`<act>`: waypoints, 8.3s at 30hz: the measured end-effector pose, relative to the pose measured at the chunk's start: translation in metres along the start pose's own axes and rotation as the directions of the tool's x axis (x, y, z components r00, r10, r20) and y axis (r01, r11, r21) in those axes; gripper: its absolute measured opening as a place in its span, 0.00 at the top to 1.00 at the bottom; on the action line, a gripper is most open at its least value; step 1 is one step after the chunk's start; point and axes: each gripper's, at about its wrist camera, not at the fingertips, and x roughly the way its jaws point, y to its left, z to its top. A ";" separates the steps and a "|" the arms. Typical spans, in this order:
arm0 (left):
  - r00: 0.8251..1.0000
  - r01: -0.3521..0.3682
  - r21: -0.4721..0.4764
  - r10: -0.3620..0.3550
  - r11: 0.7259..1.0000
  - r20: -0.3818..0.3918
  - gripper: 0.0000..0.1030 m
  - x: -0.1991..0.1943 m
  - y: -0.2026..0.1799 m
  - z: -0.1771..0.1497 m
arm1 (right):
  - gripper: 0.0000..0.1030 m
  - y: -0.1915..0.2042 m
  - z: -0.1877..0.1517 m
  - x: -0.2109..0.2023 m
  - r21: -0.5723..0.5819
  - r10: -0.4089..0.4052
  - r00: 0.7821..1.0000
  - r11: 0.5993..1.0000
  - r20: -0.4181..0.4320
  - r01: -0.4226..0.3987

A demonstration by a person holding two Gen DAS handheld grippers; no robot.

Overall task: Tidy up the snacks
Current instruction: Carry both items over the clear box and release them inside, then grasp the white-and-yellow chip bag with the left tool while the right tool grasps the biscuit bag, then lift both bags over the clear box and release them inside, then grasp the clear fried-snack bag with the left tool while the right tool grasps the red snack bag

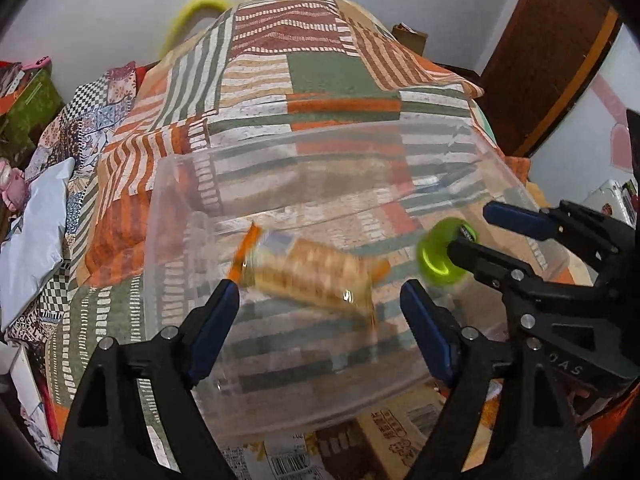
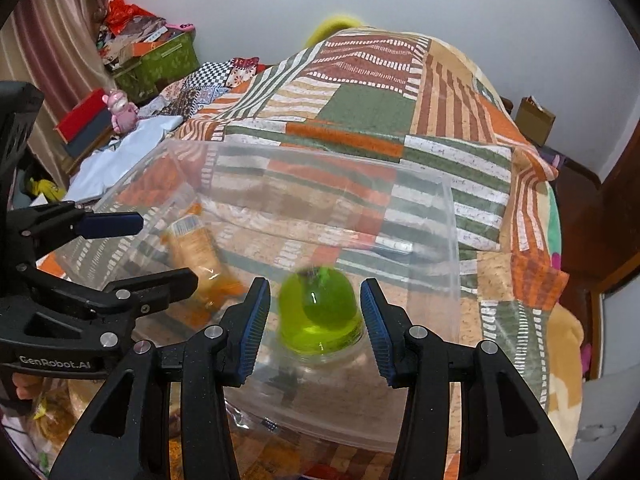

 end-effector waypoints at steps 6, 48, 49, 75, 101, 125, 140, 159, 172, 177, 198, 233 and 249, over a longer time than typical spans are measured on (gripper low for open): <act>0.998 0.044 -0.028 -0.043 0.999 0.039 0.19 -0.024 0.003 -0.007 | 0.48 -0.002 -0.002 -0.019 -0.004 -0.013 0.999 1.000 0.040 0.013; 0.992 -0.068 -0.034 0.071 0.997 0.101 0.10 -0.054 0.035 -0.127 | 0.33 0.034 -0.079 -0.061 -0.028 0.044 0.993 0.999 0.111 -0.041; 0.993 -0.060 -0.043 0.064 0.997 0.100 0.10 -0.055 0.037 -0.129 | 0.33 0.030 -0.081 -0.062 -0.019 0.041 0.993 0.999 0.110 -0.039; 0.995 -0.014 -0.060 0.020 0.998 0.094 0.47 -0.042 0.041 -0.136 | 0.28 0.073 -0.054 -0.063 -0.015 0.151 0.980 0.989 0.131 -0.150; 0.972 0.016 -0.060 -0.002 0.998 0.235 0.47 -0.107 0.055 -0.163 | 0.39 0.103 -0.055 -0.028 0.002 0.062 0.997 0.998 0.034 -0.062; 0.935 0.025 -0.049 -0.006 0.998 0.355 0.47 -0.155 0.015 -0.097 | 0.43 0.079 -0.027 -0.122 -0.035 0.115 0.945 0.993 0.305 -0.110; 0.962 0.002 -0.032 0.006 0.999 0.274 0.47 -0.089 0.001 -0.034 | 0.43 0.013 0.003 -0.078 0.083 0.040 0.961 0.995 0.274 -0.064; 0.984 -0.098 0.045 0.090 0.994 0.157 0.47 -0.016 -0.010 -0.011 | 0.43 -0.008 -0.005 -0.030 0.086 0.067 0.993 0.993 0.102 -0.076; 0.983 -0.111 0.053 0.102 0.992 0.151 0.45 -0.019 -0.014 -0.015 | 0.41 -0.007 -0.011 -0.019 0.083 0.055 0.998 0.995 0.044 -0.058; 0.980 -0.111 0.078 0.096 0.991 0.174 0.38 -0.036 -0.020 -0.024 | 0.40 -0.006 -0.011 -0.035 0.071 0.039 0.997 0.996 0.072 -0.044; 0.968 -0.074 0.029 0.065 0.997 0.241 0.16 -0.127 -0.016 -0.115 | 0.31 0.027 -0.074 -0.135 -0.008 0.000 0.969 1.000 0.248 0.002; 0.994 0.032 -0.098 -0.022 0.995 0.103 0.40 -0.080 0.016 -0.232 | 0.29 0.095 -0.162 -0.074 0.041 0.199 0.978 0.979 0.062 -0.202; 0.981 -0.001 -0.096 0.019 0.995 0.193 0.49 -0.119 0.030 -0.260 | 0.24 0.130 -0.150 -0.039 -0.065 0.106 0.994 0.992 -0.013 -0.107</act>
